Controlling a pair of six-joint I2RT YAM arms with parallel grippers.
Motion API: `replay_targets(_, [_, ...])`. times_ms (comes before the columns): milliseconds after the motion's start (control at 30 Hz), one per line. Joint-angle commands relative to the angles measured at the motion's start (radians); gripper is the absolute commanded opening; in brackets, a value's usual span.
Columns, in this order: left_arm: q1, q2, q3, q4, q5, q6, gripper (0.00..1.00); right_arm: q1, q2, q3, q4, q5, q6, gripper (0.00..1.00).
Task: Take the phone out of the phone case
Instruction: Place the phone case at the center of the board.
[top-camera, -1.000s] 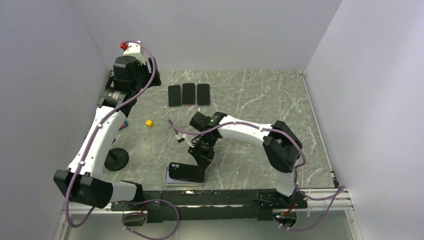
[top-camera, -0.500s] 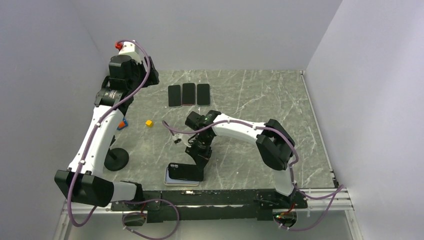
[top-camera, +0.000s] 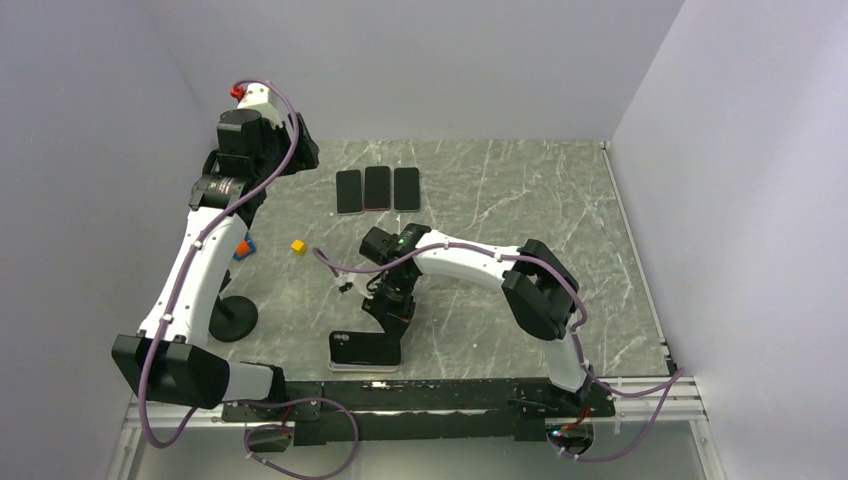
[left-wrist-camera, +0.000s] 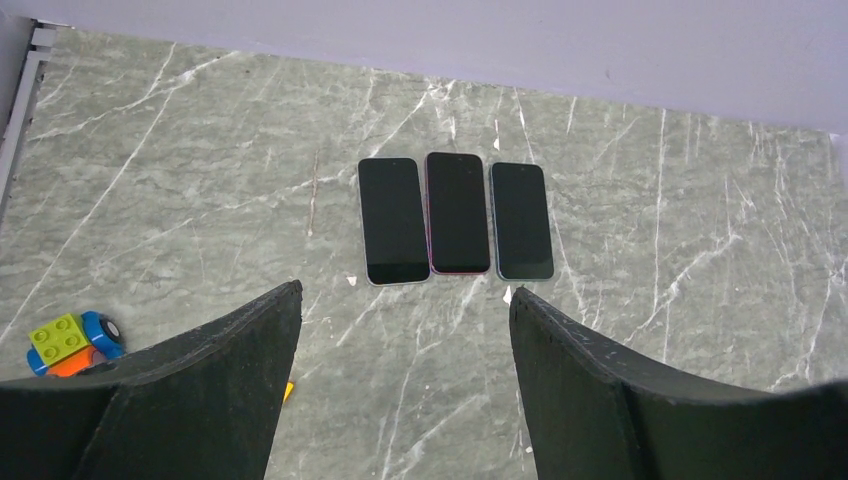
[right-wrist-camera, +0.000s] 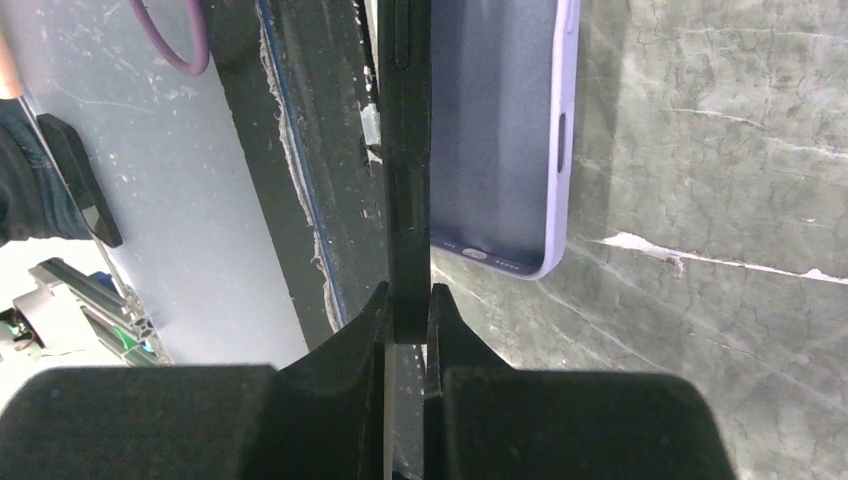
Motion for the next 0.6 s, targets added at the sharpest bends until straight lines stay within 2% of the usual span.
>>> replay_targets(0, [0.006, -0.003, 0.017, 0.038, 0.02, -0.011, 0.79, 0.01, 0.0, 0.044, -0.012, 0.009, -0.016, 0.06])
replay_targets(133, [0.008, -0.004, 0.016, 0.039, 0.02, -0.011, 0.79, 0.01, -0.008, 0.048, -0.001, 0.013, -0.01, 0.17])
replay_targets(367, [0.01, -0.007, 0.016, 0.041, 0.02, -0.011, 0.79, 0.01, -0.059, 0.022, 0.053, 0.074, 0.014, 0.44])
replay_targets(567, [0.012, -0.008, 0.014, 0.042, 0.02, -0.012, 0.79, 0.012, -0.115, -0.004, 0.1, 0.154, 0.046, 0.57])
